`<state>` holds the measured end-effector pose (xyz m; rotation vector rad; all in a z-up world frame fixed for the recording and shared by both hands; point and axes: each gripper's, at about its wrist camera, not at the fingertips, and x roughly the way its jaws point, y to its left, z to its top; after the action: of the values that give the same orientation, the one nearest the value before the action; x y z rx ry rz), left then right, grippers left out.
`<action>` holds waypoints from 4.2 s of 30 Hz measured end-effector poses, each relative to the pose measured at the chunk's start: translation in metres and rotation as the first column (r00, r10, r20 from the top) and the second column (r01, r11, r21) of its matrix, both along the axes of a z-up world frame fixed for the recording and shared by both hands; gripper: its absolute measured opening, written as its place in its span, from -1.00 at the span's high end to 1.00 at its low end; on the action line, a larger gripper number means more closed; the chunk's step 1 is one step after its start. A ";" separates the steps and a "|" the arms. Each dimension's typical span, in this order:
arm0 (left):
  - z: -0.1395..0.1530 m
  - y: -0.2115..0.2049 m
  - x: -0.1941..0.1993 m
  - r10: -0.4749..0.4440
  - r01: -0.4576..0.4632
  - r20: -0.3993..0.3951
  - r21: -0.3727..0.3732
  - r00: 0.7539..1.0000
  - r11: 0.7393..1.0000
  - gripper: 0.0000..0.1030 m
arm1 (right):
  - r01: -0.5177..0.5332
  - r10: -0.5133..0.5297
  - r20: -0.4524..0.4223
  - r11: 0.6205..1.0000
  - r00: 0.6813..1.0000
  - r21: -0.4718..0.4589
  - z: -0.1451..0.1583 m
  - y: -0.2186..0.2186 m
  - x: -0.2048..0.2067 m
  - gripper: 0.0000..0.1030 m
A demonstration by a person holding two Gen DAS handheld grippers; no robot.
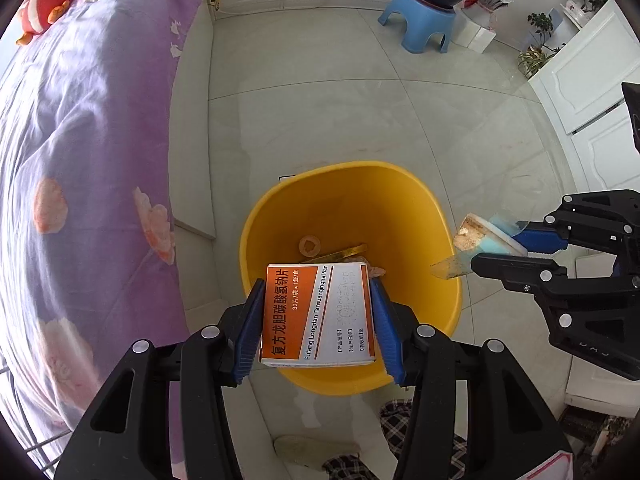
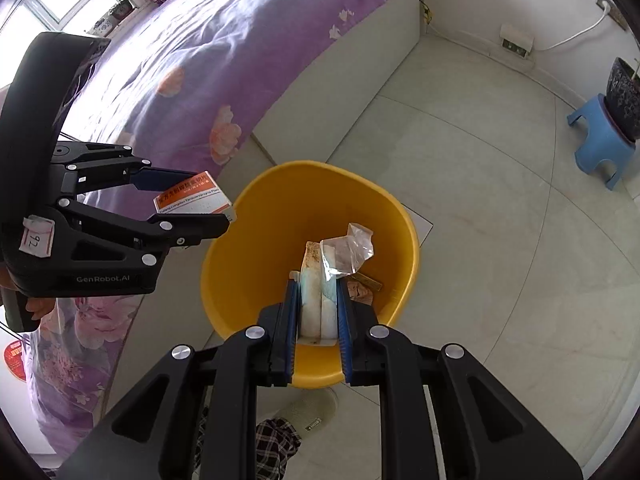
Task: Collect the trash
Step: 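Open both tools to drop both boxes into the yellow bin, then move both tools back toward the orange table, then grasp the khaki snack packet with the left tool while the right tool grasps the green packet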
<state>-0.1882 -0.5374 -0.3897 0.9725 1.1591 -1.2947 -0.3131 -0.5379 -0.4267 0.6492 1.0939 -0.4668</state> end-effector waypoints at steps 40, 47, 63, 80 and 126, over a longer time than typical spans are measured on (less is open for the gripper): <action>0.132 0.070 0.025 0.110 -0.106 0.017 -0.150 0.994 0.983 -0.43 | -0.007 0.015 0.057 0.990 0.998 -0.139 0.136 0.054 0.006 0.02; 0.195 0.130 0.038 0.186 -0.178 0.016 -0.224 0.982 0.958 -0.43 | -0.023 0.043 0.112 0.984 0.993 -0.177 0.205 0.098 0.014 0.02; 0.285 0.300 0.081 0.543 -0.508 0.001 -0.349 0.840 0.787 -0.43 | -0.243 0.320 0.242 0.922 0.916 -0.300 0.322 0.208 0.086 0.02; 0.306 0.454 0.179 0.832 -0.763 0.011 -0.393 0.554 0.513 -0.45 | -0.419 0.519 0.294 0.842 0.803 -0.341 0.356 0.296 0.209 -0.04; 0.250 0.500 0.389 0.987 -0.958 0.130 -0.259 0.095 0.127 -0.23 | -0.954 0.988 0.069 0.152 0.139 -0.259 0.267 0.398 0.566 0.27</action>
<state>0.2006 -0.0369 -0.1393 0.0544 1.1105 -0.0310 0.2529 -0.1395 -0.1593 -0.2937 1.0084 0.7212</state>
